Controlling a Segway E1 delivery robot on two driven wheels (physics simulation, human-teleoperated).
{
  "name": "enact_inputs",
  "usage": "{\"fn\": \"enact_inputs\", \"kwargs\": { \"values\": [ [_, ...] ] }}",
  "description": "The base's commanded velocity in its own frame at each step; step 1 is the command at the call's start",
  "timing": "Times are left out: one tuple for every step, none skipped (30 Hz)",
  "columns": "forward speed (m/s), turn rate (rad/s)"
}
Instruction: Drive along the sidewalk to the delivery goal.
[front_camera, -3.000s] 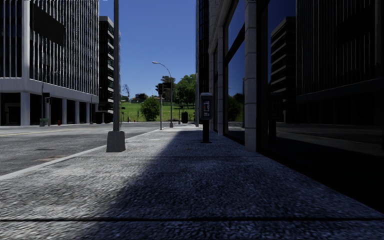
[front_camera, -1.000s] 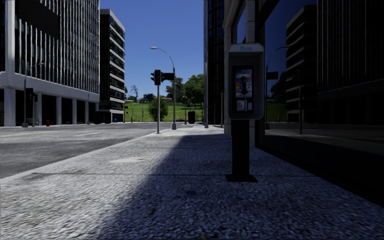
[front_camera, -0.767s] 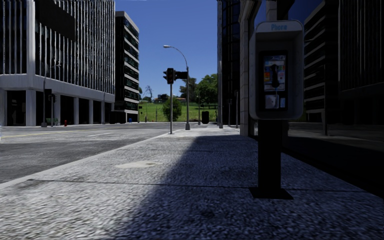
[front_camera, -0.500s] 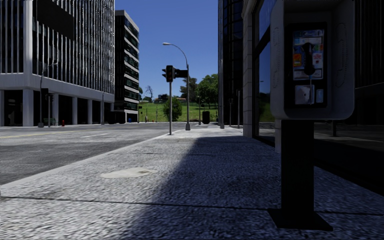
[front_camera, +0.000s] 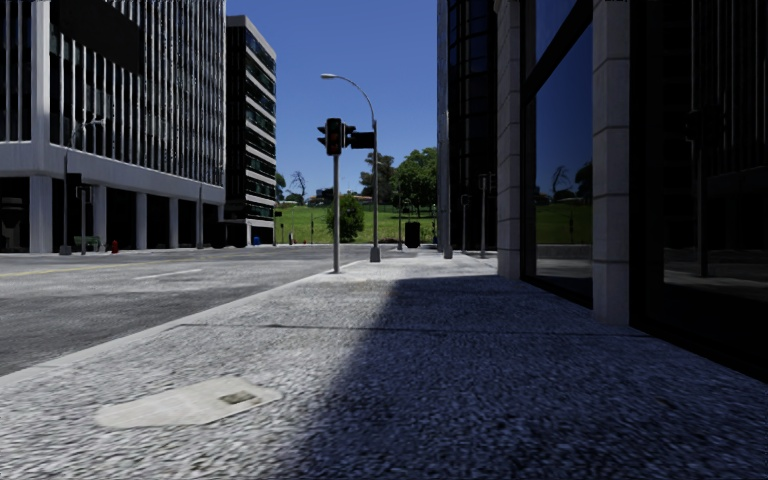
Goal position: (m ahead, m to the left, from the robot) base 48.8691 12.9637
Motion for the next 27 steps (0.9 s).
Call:
{"fn": "enact_inputs", "kwargs": {
  "values": [
    [2.0, 0.0],
    [2.0, 0.0],
    [2.0, 0.0],
    [2.0, 0.0],
    [2.0, 0.0],
    [2.0, 0.0],
    [2.0, 0.0],
    [2.0, 0.0],
    [2.0, 0.0],
    [2.0, 0.0],
    [2.0, 0.0],
    [2.0, 0.0],
    [2.0, 0.0],
    [2.0, 0.0],
    [2.0, 0.0],
    [2.0, -0.21],
    [2.0, -0.21],
    [2.0, -0.69],
    [2.0, -0.92],
    [2.0, -1.2],
    [2.0, -1.2],
    [2.0, -1.2],
    [2.0, -1.2],
    [2.0, -1.2],
    [2.0, -0.8],
    [2.0, -0.02],
    [2.0, 0.0]
  ]
}}
